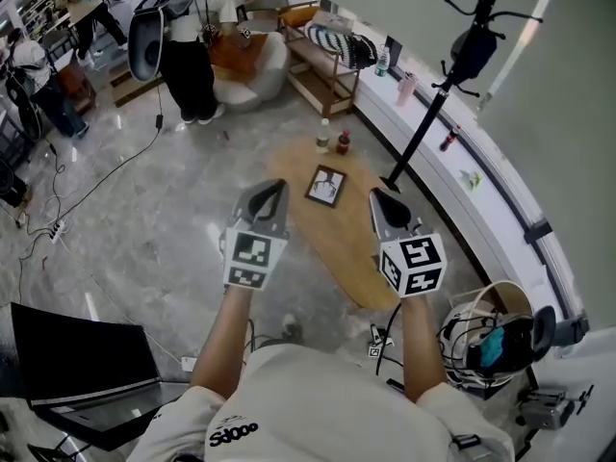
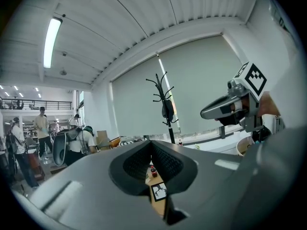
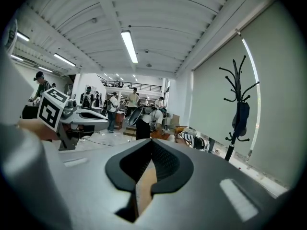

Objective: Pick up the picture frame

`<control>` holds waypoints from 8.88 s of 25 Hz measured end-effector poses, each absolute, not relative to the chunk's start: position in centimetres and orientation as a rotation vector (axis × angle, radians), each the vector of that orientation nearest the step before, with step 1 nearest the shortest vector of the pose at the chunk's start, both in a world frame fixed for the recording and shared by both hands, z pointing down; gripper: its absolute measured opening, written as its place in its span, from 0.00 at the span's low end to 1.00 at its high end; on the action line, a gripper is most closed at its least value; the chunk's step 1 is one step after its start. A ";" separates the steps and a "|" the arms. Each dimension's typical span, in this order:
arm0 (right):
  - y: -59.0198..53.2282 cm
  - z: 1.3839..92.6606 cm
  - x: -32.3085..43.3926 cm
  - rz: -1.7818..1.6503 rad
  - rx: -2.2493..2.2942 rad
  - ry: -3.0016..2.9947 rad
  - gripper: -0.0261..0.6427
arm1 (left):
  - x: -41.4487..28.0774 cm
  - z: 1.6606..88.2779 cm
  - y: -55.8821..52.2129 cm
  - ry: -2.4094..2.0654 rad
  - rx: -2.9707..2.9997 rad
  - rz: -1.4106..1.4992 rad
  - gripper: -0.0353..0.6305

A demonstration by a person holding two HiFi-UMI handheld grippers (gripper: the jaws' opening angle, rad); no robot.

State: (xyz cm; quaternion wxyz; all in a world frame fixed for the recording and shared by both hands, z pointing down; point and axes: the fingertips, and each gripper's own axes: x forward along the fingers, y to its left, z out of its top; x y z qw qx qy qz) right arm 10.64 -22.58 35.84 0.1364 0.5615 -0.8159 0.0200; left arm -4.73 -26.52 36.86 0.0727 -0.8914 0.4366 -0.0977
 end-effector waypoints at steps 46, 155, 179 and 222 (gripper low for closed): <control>-54.5 60.0 18.1 0.743 1.579 -2.092 0.19 | 3.0 61.2 -59.8 1.223 -3.003 -0.833 0.14; -58.0 76.7 16.7 1.054 1.638 -1.827 0.17 | -0.2 83.1 -51.1 1.547 -3.145 -1.308 0.17; -50.7 53.6 7.1 0.610 1.602 -2.239 0.18 | -8.8 63.0 -45.3 1.759 -2.858 -0.769 0.17; -33.8 28.0 -0.2 -0.024 1.625 -2.627 0.18 | -16.2 38.6 -32.8 1.712 -2.506 -0.247 0.17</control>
